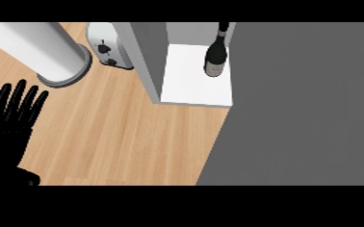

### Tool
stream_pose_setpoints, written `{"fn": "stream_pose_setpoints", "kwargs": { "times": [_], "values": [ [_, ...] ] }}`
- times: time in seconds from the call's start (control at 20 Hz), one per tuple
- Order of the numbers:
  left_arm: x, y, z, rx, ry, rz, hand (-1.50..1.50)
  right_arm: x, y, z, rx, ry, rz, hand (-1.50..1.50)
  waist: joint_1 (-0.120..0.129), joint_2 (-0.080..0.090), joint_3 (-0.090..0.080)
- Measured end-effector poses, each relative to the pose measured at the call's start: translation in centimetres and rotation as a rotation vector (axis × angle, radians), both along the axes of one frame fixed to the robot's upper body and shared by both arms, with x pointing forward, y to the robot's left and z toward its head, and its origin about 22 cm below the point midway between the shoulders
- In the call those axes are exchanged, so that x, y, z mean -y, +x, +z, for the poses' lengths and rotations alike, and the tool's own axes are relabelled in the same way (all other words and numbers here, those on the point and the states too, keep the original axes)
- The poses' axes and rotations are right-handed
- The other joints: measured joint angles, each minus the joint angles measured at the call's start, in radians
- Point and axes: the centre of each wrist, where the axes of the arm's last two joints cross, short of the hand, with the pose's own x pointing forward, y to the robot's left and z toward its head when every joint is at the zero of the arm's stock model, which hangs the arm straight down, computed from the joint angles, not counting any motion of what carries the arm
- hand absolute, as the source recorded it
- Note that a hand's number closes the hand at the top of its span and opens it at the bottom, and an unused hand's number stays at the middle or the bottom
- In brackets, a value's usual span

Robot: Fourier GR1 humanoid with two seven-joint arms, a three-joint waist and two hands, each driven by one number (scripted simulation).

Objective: Pick up the wine, place it into the cabinet and close the cabinet

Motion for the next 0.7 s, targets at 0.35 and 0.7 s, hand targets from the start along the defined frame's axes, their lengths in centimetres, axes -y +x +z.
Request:
{"fn": "stream_pose_setpoints", "kwargs": {
  "times": [0.35,0.7],
  "values": [
    [-1.1,0.1,0.5,-0.003,0.005,-0.002,-1.5,-6.0,2.5,1.4,-0.045,0.093,0.089,1.5,0.004,-0.003,0.0],
    [-1.7,0.0,0.3,-0.005,0.002,0.017,-1.5,-13.1,6.8,4.7,-0.085,0.1,0.105,1.5,-0.016,-0.003,0.006]
  ]
}}
